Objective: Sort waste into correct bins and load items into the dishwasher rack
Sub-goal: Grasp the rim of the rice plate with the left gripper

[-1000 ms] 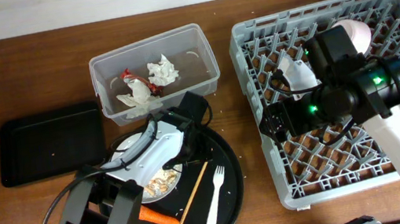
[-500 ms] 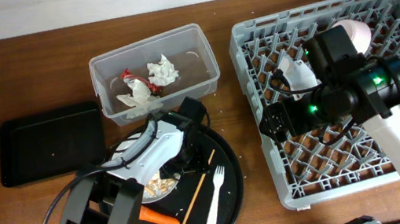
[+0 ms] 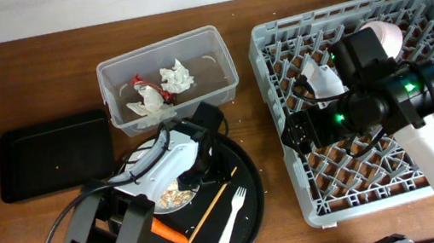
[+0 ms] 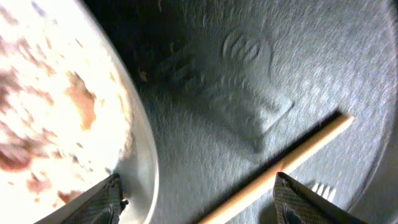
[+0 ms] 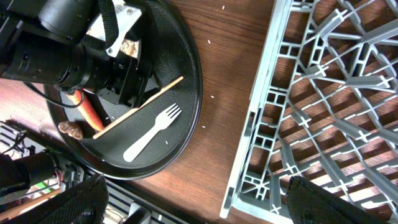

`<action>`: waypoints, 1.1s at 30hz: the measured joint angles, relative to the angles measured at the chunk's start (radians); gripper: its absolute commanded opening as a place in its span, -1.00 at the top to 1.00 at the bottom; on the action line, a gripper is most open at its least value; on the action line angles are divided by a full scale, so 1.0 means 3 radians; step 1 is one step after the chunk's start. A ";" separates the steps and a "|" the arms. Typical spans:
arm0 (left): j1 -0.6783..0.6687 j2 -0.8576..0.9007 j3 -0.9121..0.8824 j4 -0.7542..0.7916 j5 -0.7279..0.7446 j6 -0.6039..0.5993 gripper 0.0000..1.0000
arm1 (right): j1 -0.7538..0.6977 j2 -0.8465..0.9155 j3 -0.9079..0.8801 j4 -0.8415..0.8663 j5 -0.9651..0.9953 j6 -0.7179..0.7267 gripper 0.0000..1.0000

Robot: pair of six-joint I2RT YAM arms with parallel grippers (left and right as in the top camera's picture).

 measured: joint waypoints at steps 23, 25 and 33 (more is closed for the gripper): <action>-0.0038 0.0005 -0.0006 0.0132 0.0004 0.0038 0.21 | 0.0000 0.0000 0.0000 -0.0003 0.0001 0.0000 -0.89; -0.0053 0.0006 -0.0009 0.0140 -0.0079 0.0047 0.37 | 0.0000 0.0000 0.0000 -0.0003 0.0001 0.0001 -0.89; -0.0093 0.0006 -0.0014 0.0228 -0.0491 0.0144 0.75 | 0.0000 0.0000 0.0001 -0.0003 0.0001 0.0000 -0.88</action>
